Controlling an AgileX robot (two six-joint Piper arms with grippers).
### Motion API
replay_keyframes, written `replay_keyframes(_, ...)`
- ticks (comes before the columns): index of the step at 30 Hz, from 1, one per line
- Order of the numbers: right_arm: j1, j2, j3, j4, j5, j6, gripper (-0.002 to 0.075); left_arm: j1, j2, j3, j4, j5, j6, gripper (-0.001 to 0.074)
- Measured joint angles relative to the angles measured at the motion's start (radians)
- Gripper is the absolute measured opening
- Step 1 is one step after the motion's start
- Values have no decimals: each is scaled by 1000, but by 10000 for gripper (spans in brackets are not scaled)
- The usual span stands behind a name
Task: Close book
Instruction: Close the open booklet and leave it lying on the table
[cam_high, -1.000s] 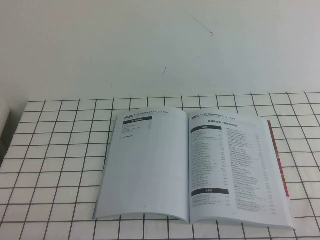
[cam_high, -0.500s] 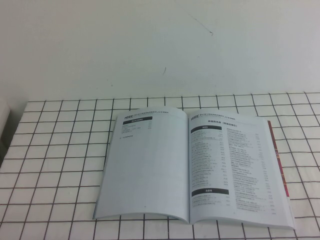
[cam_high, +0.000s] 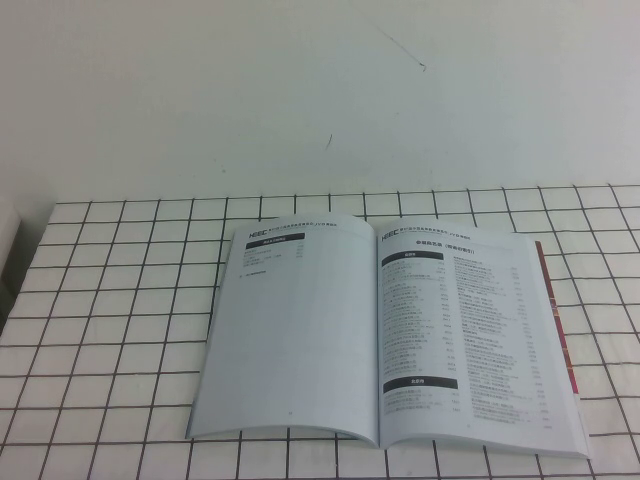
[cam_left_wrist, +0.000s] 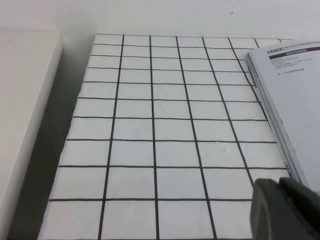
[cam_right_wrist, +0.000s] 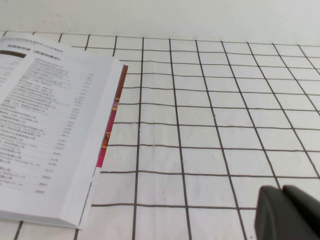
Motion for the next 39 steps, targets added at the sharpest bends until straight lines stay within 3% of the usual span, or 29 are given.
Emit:
replay_keyframes(9, 0, 0, 11, 0, -89, -7, -3, 0, 0, 8, 55, -165, 10, -4)
replay_keyframes(19, 0, 0, 10, -2, -735, 3, -3, 0, 0, 8, 74, -737, 8, -4)
replay_keyframes(26, 0, -1, 10, 29, -1042, 3, -3, 0, 0, 8, 74, -938, 27, -4)
replay_keyframes(29, 0, -1, 10, 38, -1033, -5, -3, 0, 0, 8, 54, -936, 143, -4)
replay_keyframes(32, 0, -1, -24, 39, -853, -8, -3, 0, 0, 8, 40, -875, 179, -4)
replay_keyframes(39, 0, 47, -297, 43, -321, -8, -3, 0, 49, -200, 30, -359, 166, -4)
